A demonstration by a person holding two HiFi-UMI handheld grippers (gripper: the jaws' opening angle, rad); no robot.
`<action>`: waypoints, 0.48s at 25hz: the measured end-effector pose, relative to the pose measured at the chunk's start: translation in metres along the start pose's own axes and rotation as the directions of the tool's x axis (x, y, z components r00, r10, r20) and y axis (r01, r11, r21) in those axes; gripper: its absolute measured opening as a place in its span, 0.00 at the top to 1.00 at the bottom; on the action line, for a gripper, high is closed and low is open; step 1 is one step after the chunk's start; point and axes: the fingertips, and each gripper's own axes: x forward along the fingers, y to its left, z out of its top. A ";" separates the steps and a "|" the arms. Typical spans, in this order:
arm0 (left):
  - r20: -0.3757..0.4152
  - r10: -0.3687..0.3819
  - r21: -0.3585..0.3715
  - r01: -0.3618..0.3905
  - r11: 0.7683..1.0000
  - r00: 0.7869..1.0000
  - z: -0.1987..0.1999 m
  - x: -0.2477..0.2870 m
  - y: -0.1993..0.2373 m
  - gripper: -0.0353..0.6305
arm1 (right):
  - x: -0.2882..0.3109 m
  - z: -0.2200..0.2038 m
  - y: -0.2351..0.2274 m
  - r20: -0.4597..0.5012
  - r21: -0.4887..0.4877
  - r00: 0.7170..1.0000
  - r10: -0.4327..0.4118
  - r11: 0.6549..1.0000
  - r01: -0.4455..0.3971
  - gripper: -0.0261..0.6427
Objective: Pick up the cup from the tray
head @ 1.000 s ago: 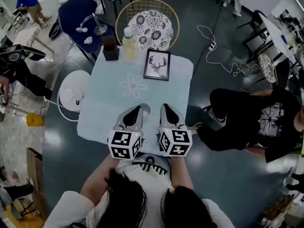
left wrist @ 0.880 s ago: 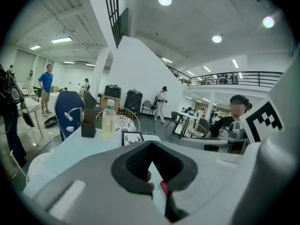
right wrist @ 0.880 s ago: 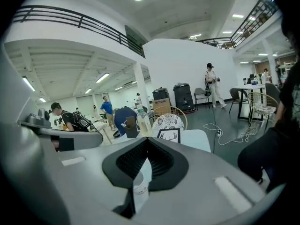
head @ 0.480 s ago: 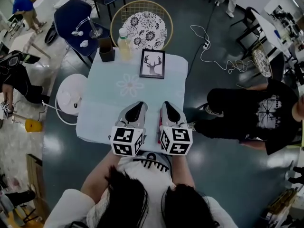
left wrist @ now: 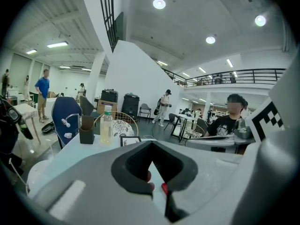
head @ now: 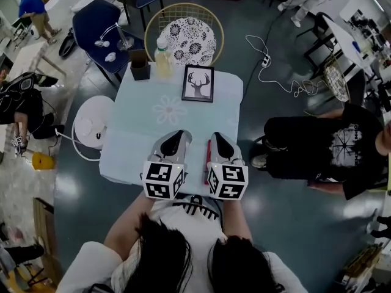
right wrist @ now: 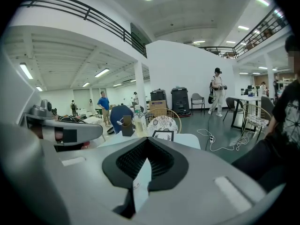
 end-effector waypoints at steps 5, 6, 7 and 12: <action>0.003 0.008 -0.012 -0.008 1.000 1.000 0.002 -0.002 0.004 0.94 | -0.005 0.006 -0.001 0.004 -0.015 1.000 -0.013 1.000 0.013 0.93; 0.006 0.010 -0.015 -0.010 1.000 1.000 0.003 -0.001 0.004 0.94 | -0.005 0.007 -0.001 0.006 -0.016 1.000 -0.016 1.000 0.016 0.93; 0.007 0.011 -0.016 -0.011 1.000 1.000 0.004 -0.001 0.004 0.94 | -0.005 0.008 -0.002 0.008 -0.017 1.000 -0.018 1.000 0.018 0.93; 0.011 0.011 -0.021 -0.010 1.000 1.000 0.005 0.000 0.004 0.94 | -0.007 0.005 -0.006 0.000 -0.020 1.000 -0.029 0.999 0.029 0.93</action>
